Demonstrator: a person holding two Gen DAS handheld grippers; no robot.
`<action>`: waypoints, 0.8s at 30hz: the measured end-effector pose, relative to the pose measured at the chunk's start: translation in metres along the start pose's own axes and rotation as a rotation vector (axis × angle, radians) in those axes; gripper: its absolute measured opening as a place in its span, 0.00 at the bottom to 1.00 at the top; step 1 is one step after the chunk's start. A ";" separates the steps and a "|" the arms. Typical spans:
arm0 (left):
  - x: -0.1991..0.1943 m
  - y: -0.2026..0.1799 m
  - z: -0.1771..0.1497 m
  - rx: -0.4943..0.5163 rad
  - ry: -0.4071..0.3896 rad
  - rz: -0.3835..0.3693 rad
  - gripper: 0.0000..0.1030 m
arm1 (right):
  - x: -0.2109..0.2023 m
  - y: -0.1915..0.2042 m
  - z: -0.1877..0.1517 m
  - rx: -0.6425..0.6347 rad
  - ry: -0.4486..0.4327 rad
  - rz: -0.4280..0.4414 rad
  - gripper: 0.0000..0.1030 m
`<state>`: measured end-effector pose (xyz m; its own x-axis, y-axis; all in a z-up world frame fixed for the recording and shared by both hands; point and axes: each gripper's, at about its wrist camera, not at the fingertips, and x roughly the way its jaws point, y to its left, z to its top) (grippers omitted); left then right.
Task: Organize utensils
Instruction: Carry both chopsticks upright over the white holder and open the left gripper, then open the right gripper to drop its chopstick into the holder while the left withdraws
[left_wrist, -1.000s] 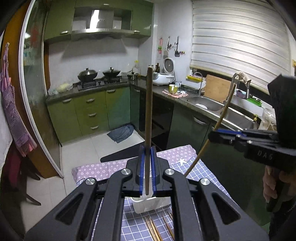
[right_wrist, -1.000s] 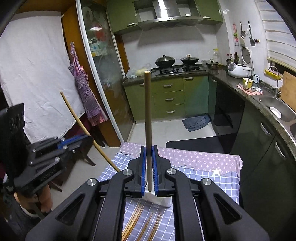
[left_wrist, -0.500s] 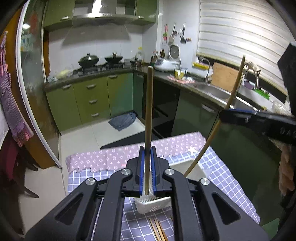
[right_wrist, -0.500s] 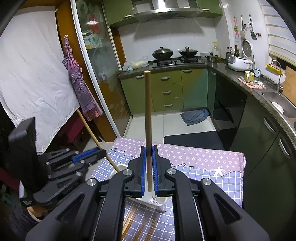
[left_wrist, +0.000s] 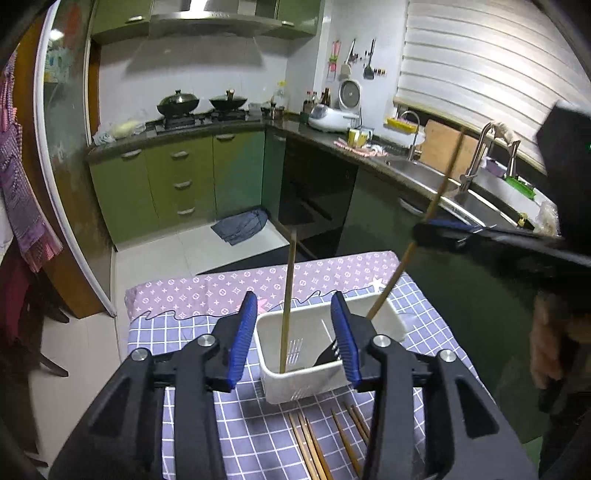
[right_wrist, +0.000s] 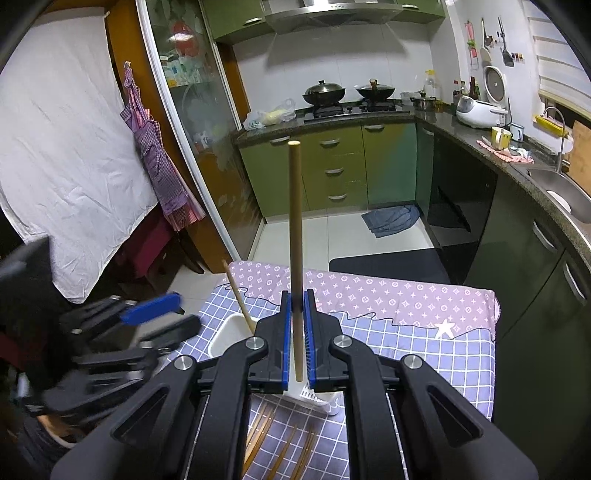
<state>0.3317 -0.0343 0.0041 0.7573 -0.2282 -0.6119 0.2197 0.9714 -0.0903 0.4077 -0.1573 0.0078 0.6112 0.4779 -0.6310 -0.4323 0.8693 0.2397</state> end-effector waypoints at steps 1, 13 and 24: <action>-0.007 -0.001 -0.001 0.001 -0.004 0.002 0.43 | 0.001 0.000 -0.002 -0.001 0.003 0.001 0.07; -0.064 -0.005 -0.056 -0.045 0.111 -0.062 0.65 | 0.035 0.010 -0.034 -0.026 0.082 -0.028 0.10; -0.058 -0.011 -0.084 -0.046 0.226 -0.077 0.89 | -0.026 0.019 -0.064 -0.036 0.016 -0.034 0.47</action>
<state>0.2340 -0.0261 -0.0255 0.5811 -0.2865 -0.7618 0.2392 0.9548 -0.1766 0.3413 -0.1614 -0.0187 0.6154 0.4456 -0.6502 -0.4354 0.8798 0.1909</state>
